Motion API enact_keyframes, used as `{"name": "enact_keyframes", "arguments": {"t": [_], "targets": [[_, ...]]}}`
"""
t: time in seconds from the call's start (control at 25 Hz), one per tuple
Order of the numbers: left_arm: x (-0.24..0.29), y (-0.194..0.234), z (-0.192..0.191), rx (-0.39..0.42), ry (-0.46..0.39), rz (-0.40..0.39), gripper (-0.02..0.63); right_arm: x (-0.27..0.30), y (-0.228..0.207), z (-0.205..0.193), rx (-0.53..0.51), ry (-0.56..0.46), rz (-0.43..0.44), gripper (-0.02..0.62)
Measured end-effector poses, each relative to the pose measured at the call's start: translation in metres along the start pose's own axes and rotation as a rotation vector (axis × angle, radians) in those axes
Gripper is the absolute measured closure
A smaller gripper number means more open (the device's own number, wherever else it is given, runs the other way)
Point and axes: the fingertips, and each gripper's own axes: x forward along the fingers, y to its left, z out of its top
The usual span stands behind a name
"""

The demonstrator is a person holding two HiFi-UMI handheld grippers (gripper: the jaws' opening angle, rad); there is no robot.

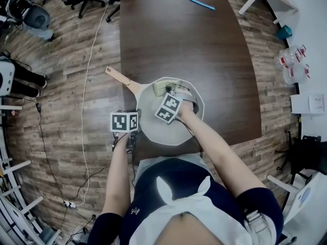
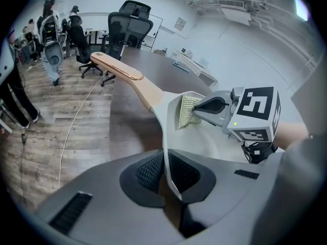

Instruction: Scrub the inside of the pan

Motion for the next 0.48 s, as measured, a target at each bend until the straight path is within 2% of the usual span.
{"name": "enact_keyframes", "arguments": {"t": [0.48], "targets": [[-0.001,0.001,-0.001,-0.006,-0.004,0.002,0.588,-0.001,-0.003,-0.026,-0.021,0.105,-0.024,0.588]]}}
